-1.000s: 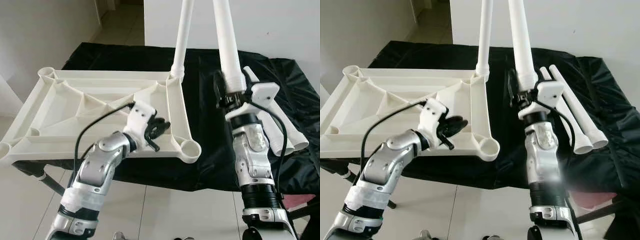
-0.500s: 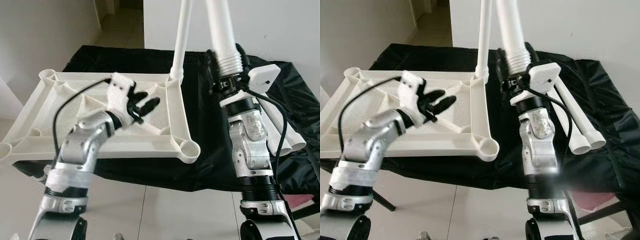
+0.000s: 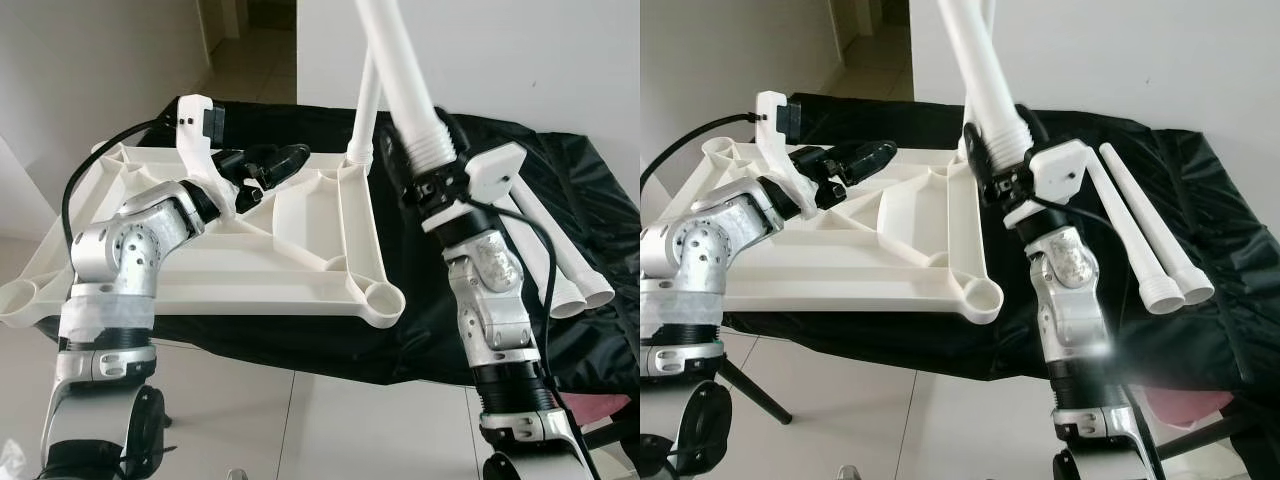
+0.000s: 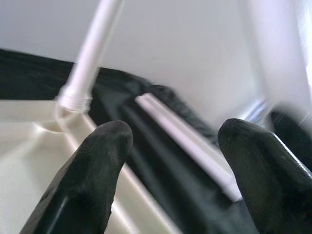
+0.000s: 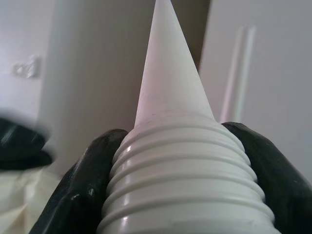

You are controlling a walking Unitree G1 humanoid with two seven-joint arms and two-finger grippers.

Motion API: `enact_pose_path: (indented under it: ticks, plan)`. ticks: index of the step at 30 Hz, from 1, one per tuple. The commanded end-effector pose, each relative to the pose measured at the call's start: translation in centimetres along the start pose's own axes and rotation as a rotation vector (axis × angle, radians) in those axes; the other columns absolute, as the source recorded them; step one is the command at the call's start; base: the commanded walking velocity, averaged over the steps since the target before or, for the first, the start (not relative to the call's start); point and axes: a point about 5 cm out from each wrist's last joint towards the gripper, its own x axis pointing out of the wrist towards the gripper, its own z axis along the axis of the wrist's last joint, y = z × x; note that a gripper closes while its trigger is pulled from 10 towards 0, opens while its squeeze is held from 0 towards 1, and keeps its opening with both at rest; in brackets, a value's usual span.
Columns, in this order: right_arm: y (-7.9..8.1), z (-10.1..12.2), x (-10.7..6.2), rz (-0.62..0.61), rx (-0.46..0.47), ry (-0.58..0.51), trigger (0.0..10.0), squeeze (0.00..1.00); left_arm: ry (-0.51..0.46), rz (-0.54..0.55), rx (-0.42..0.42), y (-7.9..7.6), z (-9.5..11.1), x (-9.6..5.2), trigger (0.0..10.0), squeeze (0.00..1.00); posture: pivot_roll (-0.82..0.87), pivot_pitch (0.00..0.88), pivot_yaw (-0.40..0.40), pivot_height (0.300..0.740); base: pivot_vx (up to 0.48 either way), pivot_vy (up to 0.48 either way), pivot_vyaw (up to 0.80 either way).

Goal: Building children table

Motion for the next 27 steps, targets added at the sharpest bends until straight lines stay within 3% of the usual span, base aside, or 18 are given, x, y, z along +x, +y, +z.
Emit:
enact_pose_path:
  ticks: [1,3,4,9,10,27]
  plan:
    - [0.6,-0.3,-0.3,0.051,-0.019,0.014,10.0,0.00,-0.023,-0.227,-0.070,-1.1,0.5,0.2,10.0,0.64,0.02,0.000,-0.001,0.740,0.000,0.000,0.00]
    - [0.7,-0.4,-0.4,0.055,-0.016,0.020,10.0,0.00,-0.032,-0.238,-0.083,-1.2,0.6,0.3,10.0,0.64,0.02,0.000,-0.001,0.740,0.000,0.000,0.00]
    - [0.8,-0.5,-0.5,0.062,-0.013,0.026,10.0,0.00,-0.030,-0.254,-0.094,-1.3,0.7,0.4,10.0,1.00,0.02,0.000,-0.001,0.740,0.000,0.000,0.00]
    - [1.4,-0.9,-0.8,0.095,-0.008,0.048,10.0,0.00,-0.037,-0.247,-0.150,-1.3,1.2,0.9,10.0,1.00,0.02,0.000,-0.002,0.740,0.000,0.000,0.00]
    - [1.5,-1.0,-0.9,0.109,-0.009,0.054,10.0,0.00,-0.039,-0.244,-0.162,-1.3,1.4,1.1,10.0,0.00,0.02,0.001,0.000,0.740,0.000,0.000,0.00]
    - [3.7,-1.9,-2.3,0.217,-0.027,0.102,10.0,0.00,-0.024,-0.161,-0.204,-0.1,1.8,2.1,10.0,0.00,0.00,0.026,0.016,0.740,0.000,0.000,0.00]
